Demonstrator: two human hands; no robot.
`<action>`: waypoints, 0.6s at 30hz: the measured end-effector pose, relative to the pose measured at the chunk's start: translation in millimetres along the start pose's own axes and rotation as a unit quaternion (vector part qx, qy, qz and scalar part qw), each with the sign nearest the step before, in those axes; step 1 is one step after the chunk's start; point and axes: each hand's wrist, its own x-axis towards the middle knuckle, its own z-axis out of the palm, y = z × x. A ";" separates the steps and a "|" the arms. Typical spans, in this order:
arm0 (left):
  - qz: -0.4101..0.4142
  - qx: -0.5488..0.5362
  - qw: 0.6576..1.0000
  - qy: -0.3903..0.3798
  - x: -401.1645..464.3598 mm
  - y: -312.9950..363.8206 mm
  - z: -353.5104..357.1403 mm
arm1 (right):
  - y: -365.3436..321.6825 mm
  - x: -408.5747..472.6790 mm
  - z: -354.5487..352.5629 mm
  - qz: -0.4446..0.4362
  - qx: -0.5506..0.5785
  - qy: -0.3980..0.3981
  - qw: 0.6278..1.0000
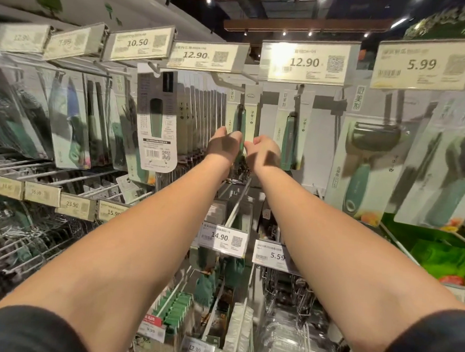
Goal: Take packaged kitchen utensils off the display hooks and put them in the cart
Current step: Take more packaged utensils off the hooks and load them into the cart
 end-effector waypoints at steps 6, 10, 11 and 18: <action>-0.003 0.013 1.000 -0.014 1.2 0.5 2.5 | -1.7 3.2 -1.7 -0.028 -0.038 -0.013 0.999; -0.006 0.024 1.000 -0.004 6.3 -0.1 4.4 | -1.5 4.9 -3.1 -0.014 -0.040 -0.029 0.999; -0.012 0.024 1.000 0.000 5.6 0.1 4.1 | -1.2 4.2 -3.9 -0.003 -0.043 -0.033 0.999; -0.057 0.023 0.998 -0.002 -23.7 -1.2 -7.1 | 2.3 -21.3 -15.4 0.009 -0.113 -0.053 0.992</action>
